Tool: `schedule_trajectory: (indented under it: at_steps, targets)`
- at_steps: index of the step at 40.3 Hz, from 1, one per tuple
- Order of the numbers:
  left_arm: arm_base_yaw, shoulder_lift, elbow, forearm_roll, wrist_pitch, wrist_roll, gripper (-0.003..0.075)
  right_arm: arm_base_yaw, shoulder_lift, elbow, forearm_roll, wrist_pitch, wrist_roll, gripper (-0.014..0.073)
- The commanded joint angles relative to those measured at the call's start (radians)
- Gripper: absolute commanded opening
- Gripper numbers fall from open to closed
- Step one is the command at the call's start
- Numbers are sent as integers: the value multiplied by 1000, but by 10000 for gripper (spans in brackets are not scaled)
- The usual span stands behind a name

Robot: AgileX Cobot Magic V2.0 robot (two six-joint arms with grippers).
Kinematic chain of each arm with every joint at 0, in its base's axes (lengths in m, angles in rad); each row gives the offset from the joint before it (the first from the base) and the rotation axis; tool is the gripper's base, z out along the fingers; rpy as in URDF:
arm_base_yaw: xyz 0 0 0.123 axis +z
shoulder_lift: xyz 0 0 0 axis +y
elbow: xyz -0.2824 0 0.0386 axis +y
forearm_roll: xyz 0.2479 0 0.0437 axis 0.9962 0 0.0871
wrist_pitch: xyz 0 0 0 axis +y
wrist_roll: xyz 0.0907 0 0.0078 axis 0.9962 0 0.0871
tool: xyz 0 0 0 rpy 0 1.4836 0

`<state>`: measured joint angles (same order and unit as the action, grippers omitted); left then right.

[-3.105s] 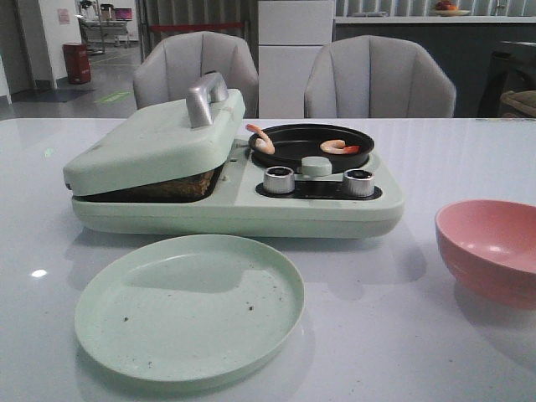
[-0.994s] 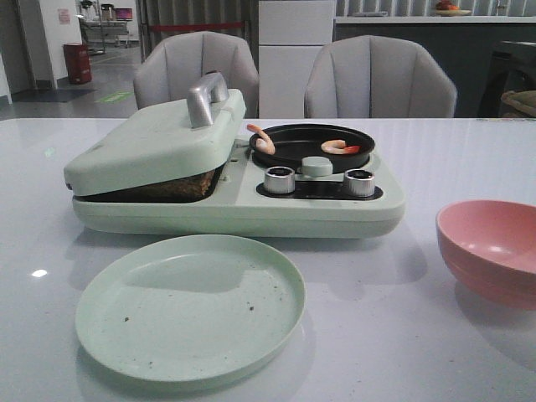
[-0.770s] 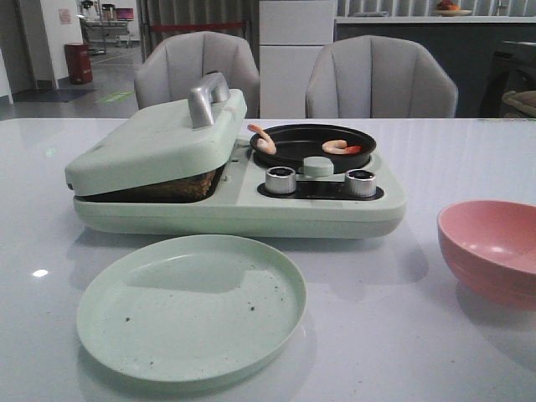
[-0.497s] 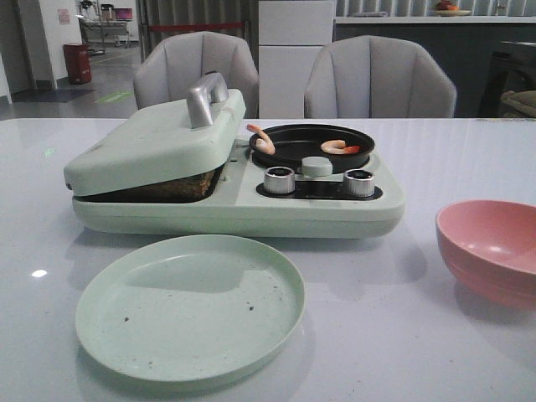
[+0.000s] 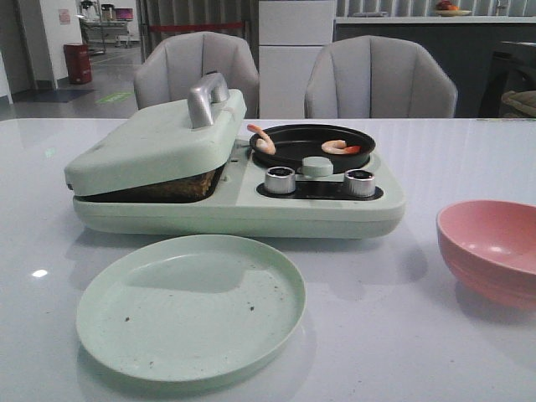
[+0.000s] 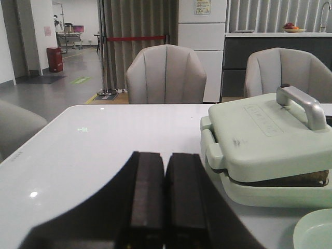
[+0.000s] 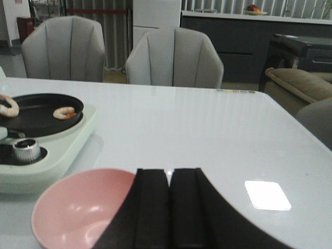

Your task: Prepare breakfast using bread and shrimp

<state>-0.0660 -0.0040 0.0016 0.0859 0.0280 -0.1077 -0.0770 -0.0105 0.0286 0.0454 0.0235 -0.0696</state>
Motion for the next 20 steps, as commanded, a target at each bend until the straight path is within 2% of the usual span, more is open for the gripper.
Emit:
schedule_trajectory:
  at_steps: [1, 10, 20]
  targets:
    - [-8, -21, 6, -2, -94, -7, 99, 11, -22, -18, 14, -141, -8, 46]
    - [-8, -21, 6, -2, -94, -7, 99, 58, -22, -18, 21, -135, -7, 46]
    - [-8, -21, 6, -2, -94, -7, 99, 61, -22, -18, 21, -135, -7, 46]
